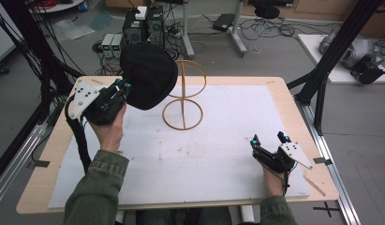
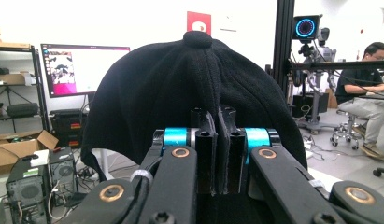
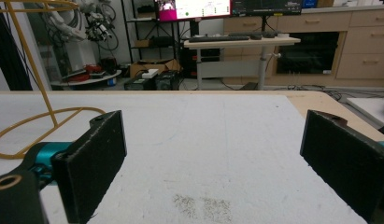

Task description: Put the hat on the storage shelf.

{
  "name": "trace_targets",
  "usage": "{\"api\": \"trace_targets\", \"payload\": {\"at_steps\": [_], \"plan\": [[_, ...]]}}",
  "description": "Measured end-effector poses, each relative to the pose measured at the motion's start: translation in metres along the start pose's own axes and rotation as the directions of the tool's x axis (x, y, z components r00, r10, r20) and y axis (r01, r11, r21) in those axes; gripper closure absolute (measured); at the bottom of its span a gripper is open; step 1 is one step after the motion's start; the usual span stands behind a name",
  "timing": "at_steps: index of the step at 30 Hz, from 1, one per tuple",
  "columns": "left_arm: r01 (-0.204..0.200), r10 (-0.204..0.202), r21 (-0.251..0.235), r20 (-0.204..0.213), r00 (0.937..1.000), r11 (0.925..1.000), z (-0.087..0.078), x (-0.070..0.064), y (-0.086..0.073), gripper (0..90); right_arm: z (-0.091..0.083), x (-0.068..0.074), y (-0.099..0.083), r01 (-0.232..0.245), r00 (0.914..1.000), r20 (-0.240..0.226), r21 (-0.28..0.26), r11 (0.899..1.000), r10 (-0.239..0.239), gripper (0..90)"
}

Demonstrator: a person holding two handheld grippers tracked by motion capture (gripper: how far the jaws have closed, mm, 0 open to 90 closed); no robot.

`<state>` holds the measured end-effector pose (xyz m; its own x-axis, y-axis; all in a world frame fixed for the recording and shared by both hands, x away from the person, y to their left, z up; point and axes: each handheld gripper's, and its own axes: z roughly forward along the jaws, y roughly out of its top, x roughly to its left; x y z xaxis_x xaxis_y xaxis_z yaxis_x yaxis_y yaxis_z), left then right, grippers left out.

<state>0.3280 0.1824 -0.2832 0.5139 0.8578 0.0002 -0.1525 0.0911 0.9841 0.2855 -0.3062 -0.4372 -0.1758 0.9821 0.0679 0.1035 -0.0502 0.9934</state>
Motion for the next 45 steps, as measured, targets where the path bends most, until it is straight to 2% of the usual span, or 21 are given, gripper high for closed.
{"api": "trace_targets", "payload": {"at_steps": [4, 10, 17, 23, 28, 33, 36, 40, 43, 45], "plan": [[0.015, -0.015, -0.007, 0.014, 0.9998, 0.9999, 0.014, -0.003, 0.003, 86.8, 0.0, 0.0, 0.0, -0.002, 1.0, 0.0, 0.002, 1.0, 0.002, 6.2], [-0.008, 0.007, 0.008, 0.037, 0.9993, 0.9999, 0.035, -0.011, 0.007, 86.8, 0.0, 0.0, -0.001, 0.005, 1.0, -0.007, 0.008, 1.0, -0.005, 6.2], [-0.008, 0.007, 0.024, 0.053, 0.9986, 0.9997, 0.06, -0.017, 0.006, 86.8, 0.0, -0.001, -0.001, -0.001, 0.9999, -0.01, 0.008, 1.0, 0.001, 6.2], [0.025, -0.027, 0.02, 0.075, 0.9968, 0.9995, 0.077, -0.021, 0.006, 86.8, 0.001, -0.001, -0.002, 0.0, 0.9999, -0.014, 0.008, 1.0, 0.0, 6.2], [0.011, -0.014, 0.036, 0.092, 0.9957, 0.9993, 0.089, -0.025, 0.007, 86.8, 0.001, 0.0, -0.002, 0.004, 0.9998, -0.018, 0.01, 1.0, -0.004, 6.2], [-0.005, -0.003, 0.075, 0.106, 0.9944, 0.9971, 0.099, -0.025, 0.01, 86.8, 0.001, 0.0, -0.002, 0.003, 0.9998, -0.022, 0.009, 1.0, -0.003, 6.2], [-0.02, 0.005, 0.127, 0.12, 0.9928, 0.9916, 0.107, -0.025, 0.014, 86.8, 0.001, 0.0, -0.002, 0.0, 0.9998, -0.02, 0.01, 1.0, 0.0, 6.2], [-0.033, 0.006, 0.198, 0.133, 0.9911, 0.9797, 0.115, -0.023, 0.02, 86.8, 0.001, 0.0, -0.002, 0.003, 0.9997, -0.025, 0.007, 1.0, -0.002, 6.2], [-0.042, 0.004, 0.256, 0.149, 0.9889, 0.9658, 0.121, -0.02, 0.023, 86.8, 0.0, 0.001, -0.002, 0.002, 0.9997, -0.025, 0.008, 1.0, -0.002, 6.2], [-0.043, -0.003, 0.298, 0.153, 0.9882, 0.9535, 0.123, -0.02, 0.024, 86.9, 0.0, 0.001, -0.002, 0.001, 0.9997, -0.026, 0.007, 1.0, -0.001, 6.2]]}}
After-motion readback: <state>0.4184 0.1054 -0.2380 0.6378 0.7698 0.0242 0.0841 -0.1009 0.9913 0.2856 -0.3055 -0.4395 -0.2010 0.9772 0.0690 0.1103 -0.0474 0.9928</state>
